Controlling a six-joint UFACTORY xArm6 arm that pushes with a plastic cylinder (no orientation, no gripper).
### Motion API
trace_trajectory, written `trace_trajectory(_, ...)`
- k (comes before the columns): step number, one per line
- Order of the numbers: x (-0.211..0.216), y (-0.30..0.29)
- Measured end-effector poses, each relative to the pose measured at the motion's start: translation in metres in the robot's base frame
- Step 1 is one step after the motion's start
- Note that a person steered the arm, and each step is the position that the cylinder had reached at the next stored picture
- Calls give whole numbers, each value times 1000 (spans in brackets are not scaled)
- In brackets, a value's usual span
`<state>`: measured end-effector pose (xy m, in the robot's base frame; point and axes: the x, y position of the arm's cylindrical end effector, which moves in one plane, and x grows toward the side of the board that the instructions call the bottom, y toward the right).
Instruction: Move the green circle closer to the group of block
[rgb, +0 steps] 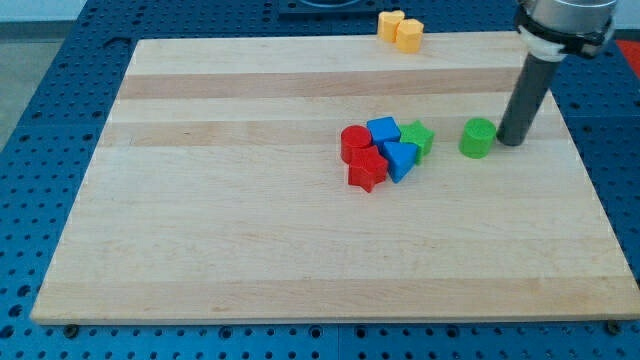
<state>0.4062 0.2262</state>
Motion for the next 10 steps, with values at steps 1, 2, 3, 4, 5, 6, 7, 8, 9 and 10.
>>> trace_trajectory(1, 1, 10)
trace_trajectory(2, 14, 6)
trace_trajectory(3, 24, 1)
trace_trajectory(4, 25, 1)
trace_trajectory(5, 25, 13)
trace_trajectory(6, 10, 36)
trace_trajectory(7, -15, 32)
trace_trajectory(8, -13, 5)
trace_trajectory(9, 1, -22)
trace_trajectory(10, 13, -42)
